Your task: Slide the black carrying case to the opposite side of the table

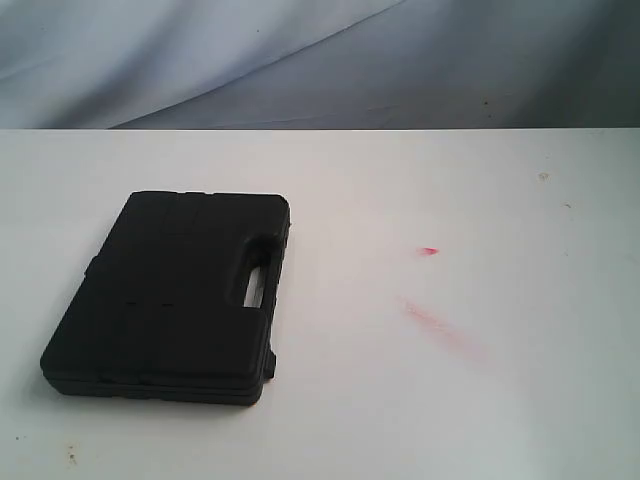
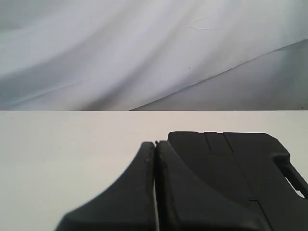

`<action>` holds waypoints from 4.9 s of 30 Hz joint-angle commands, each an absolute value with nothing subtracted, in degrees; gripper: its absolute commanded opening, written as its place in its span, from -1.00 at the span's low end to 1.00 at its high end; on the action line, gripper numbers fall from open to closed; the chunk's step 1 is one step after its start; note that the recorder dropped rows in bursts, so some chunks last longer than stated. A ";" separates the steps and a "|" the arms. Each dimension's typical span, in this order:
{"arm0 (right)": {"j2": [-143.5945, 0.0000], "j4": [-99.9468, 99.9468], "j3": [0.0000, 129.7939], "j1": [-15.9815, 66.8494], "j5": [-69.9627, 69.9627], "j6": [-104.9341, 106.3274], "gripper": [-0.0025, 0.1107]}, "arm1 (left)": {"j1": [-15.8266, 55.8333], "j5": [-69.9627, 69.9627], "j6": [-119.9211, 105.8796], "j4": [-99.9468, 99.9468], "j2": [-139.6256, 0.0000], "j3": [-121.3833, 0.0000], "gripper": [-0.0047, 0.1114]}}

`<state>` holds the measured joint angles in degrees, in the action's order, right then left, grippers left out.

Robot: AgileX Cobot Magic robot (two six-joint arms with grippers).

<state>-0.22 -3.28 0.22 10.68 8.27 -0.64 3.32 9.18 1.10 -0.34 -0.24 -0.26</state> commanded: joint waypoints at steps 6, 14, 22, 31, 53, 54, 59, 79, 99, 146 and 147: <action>0.00 -2.68 0.00 10.30 7.65 -0.45 -0.96 | 3.51 8.84 1.43 -0.37 0.00 0.00 -0.92; 0.00 -2.68 0.00 10.30 7.65 -0.45 -0.96 | 3.51 8.84 1.43 -0.37 0.00 0.00 -0.92; 0.00 -2.68 0.00 10.30 7.65 -0.45 -0.96 | 3.51 8.84 1.43 -0.37 0.00 0.00 -0.92; 0.00 -2.68 0.00 10.30 7.65 -0.45 -0.96 | 3.51 8.70 1.27 0.00 0.00 0.00 -0.92; 0.00 -2.68 0.00 10.30 7.65 -0.45 -0.96 | 3.62 7.37 1.58 -7.42 0.00 -12.96 -0.92; 0.00 -2.68 0.00 10.30 7.65 -0.45 -0.96 | 3.62 7.48 1.91 -9.27 0.00 -14.10 -0.92; 0.00 -2.68 0.00 10.30 7.65 -0.45 -0.96 | 3.62 7.48 2.07 -15.16 0.00 -17.93 -0.92; 0.00 -2.68 0.00 10.30 7.65 -0.45 -0.96 | 3.96 28.56 -0.94 -18.40 -16.16 -32.07 -0.92; 0.00 -2.68 0.00 10.30 7.65 -0.45 -0.96 | 6.93 42.46 -7.75 -25.02 -51.59 -48.98 -0.92; 0.00 -2.68 0.00 10.30 7.65 -0.45 -0.96 | 30.93 51.08 21.29 -1.54 -112.80 -86.94 -0.92; 0.00 -2.68 0.00 10.30 7.65 -0.45 -0.96 | 30.93 51.76 21.83 -1.40 -113.65 -87.82 -0.92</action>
<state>-0.22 -3.28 0.22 10.68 8.27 -0.64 30.62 49.65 20.06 -2.05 -111.69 -85.68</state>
